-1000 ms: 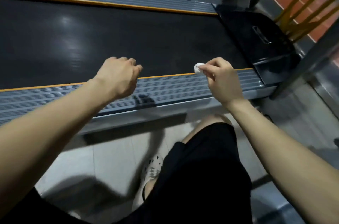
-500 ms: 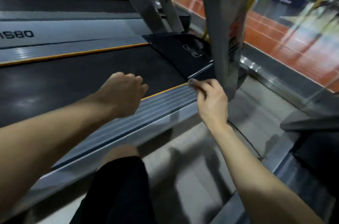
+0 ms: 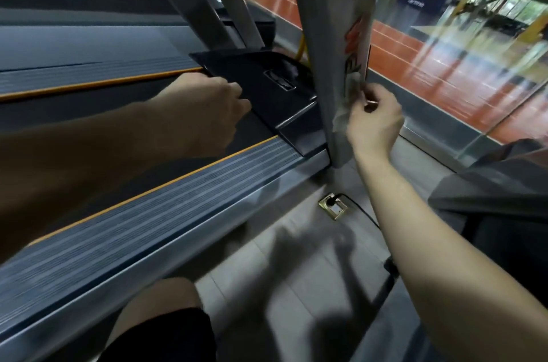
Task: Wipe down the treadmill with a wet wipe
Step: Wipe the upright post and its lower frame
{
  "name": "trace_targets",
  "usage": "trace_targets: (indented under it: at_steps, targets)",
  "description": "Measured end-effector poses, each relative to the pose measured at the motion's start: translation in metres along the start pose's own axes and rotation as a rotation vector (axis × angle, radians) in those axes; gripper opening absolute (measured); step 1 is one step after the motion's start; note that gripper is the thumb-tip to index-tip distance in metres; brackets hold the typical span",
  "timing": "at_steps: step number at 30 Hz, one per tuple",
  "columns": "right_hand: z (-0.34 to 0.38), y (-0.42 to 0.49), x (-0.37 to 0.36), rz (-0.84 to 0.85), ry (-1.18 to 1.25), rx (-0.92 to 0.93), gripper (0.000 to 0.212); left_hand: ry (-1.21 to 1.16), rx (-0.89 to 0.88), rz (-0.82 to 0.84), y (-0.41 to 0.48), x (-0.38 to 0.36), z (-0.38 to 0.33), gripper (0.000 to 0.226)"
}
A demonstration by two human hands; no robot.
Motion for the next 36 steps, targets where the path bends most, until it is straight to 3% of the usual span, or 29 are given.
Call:
trace_targets:
  at_steps: [5, 8, 11, 15, 17, 20, 24, 26, 28, 30, 34, 36]
  targets:
    - [0.052, 0.027, -0.017, -0.142, 0.211, -0.137, 0.011, -0.038, 0.111, -0.032, 0.014, 0.0, 0.015, 0.028]
    - [0.106, 0.039, -0.027, -0.233, 0.428, -0.034, 0.014, -0.066, 0.115, -0.028, 0.015, 0.005, 0.027, 0.028]
    - [0.126, 0.036, -0.039, -0.277, 0.488, 0.031, 0.017, -0.043, 0.108, -0.044, 0.015, 0.014, 0.04, 0.026]
    - [0.111, 0.042, -0.042, -0.25, 0.433, -0.276, 0.021, -0.039, 0.114, -0.044, 0.019, 0.03, 0.049, 0.029]
    - [0.13, 0.043, -0.036, -0.278, 0.451, -0.171, 0.021, -0.038, 0.103, -0.052, 0.02, 0.037, 0.052, 0.029]
    - [0.158, 0.036, -0.028, -0.303, 0.496, 0.065, 0.007, -0.041, 0.104, -0.063, 0.018, 0.046, 0.061, 0.03]
    - [0.134, 0.048, -0.025, -0.213, 0.399, -0.265, 0.021, -0.017, 0.104, -0.114, 0.013, 0.06, 0.068, 0.027]
    - [0.148, 0.051, -0.019, -0.212, 0.444, -0.198, 0.017, -0.027, 0.1, -0.158, 0.013, 0.065, 0.068, 0.03]
    - [0.176, 0.041, -0.012, -0.237, 0.441, 0.006, 0.009, -0.048, 0.123, -0.199, 0.011, 0.069, 0.071, 0.036]
    - [0.182, 0.037, -0.015, -0.235, 0.45, 0.058, 0.009, -0.218, 0.196, -0.264, 0.009, 0.077, 0.078, 0.04]
    - [0.171, 0.048, -0.005, -0.173, 0.31, -0.289, 0.012, -0.705, 0.414, -0.432, 0.012, 0.104, 0.102, 0.057]
    - [0.193, 0.048, 0.001, -0.19, 0.343, -0.179, 0.007, -0.9, 0.509, -0.436, 0.021, 0.116, 0.114, 0.072]
Point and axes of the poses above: each hand's wrist, its own y-axis towards the middle knuckle, its own x-axis out of the back of the hand, z = x × y, the point moved 3 cm from there along y, towards the middle knuckle, and after that the axes turned 6 degrees about -z, right-handed, at the moved point
